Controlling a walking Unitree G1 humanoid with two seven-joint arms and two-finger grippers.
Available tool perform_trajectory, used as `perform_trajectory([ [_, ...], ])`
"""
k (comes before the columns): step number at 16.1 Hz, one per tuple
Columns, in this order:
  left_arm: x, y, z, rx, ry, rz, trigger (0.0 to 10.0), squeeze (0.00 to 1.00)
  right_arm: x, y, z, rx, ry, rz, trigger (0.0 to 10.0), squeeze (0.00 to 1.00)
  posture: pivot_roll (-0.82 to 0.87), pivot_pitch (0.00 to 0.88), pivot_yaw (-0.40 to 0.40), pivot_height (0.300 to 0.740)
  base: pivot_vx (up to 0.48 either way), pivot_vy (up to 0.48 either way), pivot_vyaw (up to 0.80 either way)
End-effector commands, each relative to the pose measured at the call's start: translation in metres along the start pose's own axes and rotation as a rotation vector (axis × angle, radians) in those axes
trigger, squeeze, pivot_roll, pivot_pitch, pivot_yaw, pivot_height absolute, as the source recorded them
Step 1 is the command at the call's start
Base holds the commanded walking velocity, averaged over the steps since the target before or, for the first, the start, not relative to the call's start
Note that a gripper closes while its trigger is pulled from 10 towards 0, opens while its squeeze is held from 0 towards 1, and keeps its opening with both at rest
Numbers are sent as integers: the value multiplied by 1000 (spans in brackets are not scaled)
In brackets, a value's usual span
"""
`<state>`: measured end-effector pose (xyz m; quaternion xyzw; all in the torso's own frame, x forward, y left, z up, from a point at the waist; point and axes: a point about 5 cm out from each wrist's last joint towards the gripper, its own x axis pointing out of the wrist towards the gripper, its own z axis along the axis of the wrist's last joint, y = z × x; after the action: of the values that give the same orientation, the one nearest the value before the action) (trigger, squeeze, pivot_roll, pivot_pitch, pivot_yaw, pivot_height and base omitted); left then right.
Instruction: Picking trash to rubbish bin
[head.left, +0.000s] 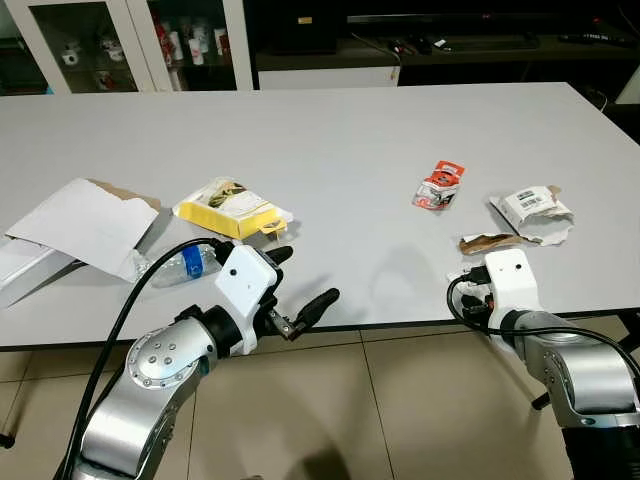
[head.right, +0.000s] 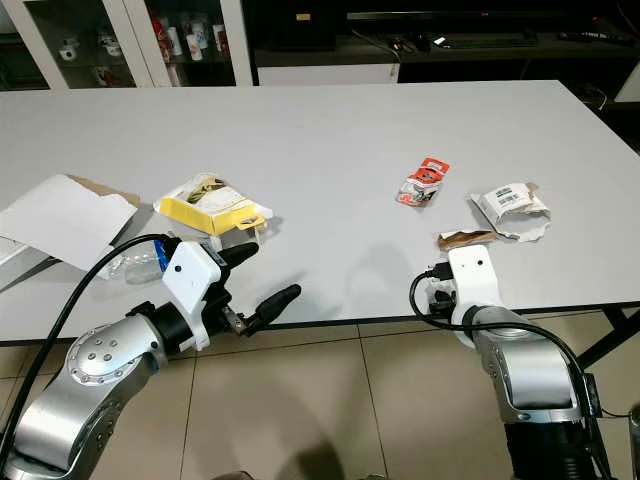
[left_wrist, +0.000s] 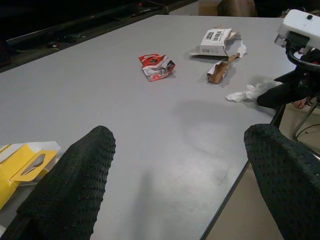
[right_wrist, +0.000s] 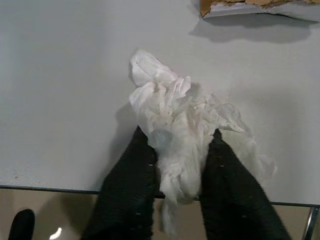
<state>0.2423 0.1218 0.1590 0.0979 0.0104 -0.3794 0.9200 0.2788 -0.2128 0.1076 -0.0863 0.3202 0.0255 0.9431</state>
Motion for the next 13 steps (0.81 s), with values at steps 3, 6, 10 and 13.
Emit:
perform_trajectory([
  [3, -1, 6, -2, 9, 12, 56, 10000, 0, -9, -4, 13, 43, -78, -11, 0, 0, 9, 38, 9, 740, 0, 0, 0],
  [6, -6, 23, -5, 5, 24, 252, 10000, 0, -42, 5, 57, 109, -363, -15, 0, 0, 4, 25, 27, 740, 0, 0, 0],
  [10, -8, 31, -4, -12, -1, 428, 10000, 0, -75, 23, 72, 155, -606, -28, 0, 0, -18, 4, 32, 740, 0, 0, 0],
  [13, 4, 20, -4, -29, -29, 402, 10000, 0, -73, 37, 67, 68, -659, -84, 10000, 0, -42, 0, 27, 740, 0, 0, 0],
])
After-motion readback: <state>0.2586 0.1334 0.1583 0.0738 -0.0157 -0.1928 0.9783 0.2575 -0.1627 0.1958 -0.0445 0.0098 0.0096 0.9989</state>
